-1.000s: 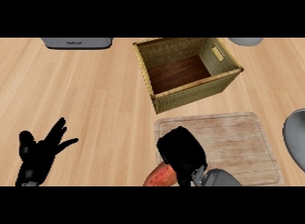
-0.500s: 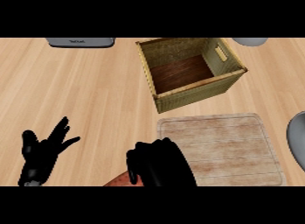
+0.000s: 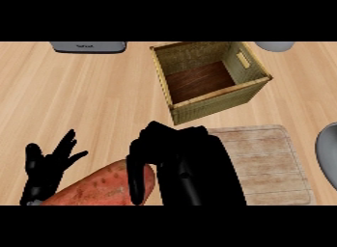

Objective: Pick the sweet potato from the cutting board and place it in the basket

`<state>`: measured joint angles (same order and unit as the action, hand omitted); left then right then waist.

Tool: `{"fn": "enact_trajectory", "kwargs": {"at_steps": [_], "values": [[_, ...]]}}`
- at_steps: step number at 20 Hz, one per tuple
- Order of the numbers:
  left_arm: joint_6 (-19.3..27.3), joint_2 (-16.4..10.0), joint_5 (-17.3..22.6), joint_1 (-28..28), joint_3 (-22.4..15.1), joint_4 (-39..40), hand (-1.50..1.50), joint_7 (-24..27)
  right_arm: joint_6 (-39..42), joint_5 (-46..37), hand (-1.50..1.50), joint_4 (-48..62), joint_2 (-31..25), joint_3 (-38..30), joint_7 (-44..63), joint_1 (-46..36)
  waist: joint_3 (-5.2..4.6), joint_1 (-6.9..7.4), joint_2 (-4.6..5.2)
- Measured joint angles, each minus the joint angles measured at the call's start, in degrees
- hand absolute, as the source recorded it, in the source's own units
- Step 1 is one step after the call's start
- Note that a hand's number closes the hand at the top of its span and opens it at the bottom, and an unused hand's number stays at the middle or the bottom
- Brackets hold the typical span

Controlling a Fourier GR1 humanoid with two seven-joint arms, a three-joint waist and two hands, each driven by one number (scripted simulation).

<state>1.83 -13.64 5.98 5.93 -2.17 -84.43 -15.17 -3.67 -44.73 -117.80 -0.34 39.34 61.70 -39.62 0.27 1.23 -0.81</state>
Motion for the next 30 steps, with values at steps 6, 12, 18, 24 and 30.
{"fn": "enact_trajectory", "kwargs": {"at_steps": [6,12,18,24,30], "values": [[-0.08,0.01,0.1,0.26,0.52,0.2,0.0,0.68,1.21,3.01,1.5,4.48,-0.12,-11.65,3.57,-14.74,-0.04,-0.31,0.04],[-0.59,0.07,0.49,0.84,0.83,-0.02,0.0,1.57,3.33,6.1,1.5,14.08,-0.21,-22.93,3.25,-26.26,-0.03,-0.53,0.2],[-0.51,0.0,0.2,0.25,1.29,0.54,0.0,1.34,5.38,7.74,1.5,26.1,-1.67,-30.69,0.2,-33.24,0.1,-0.55,0.5],[0.11,0.42,-0.77,0.03,1.18,0.61,0.0,0.89,6.35,9.41,1.5,35.85,-4.14,-35.36,-3.87,-35.41,0.24,-0.46,0.63],[-0.67,0.56,-0.4,-0.08,1.79,0.83,0.0,1.54,2.59,9.99,1.5,43.46,-3.12,-38.3,-9.14,-33.97,0.2,-0.36,0.73]]}}
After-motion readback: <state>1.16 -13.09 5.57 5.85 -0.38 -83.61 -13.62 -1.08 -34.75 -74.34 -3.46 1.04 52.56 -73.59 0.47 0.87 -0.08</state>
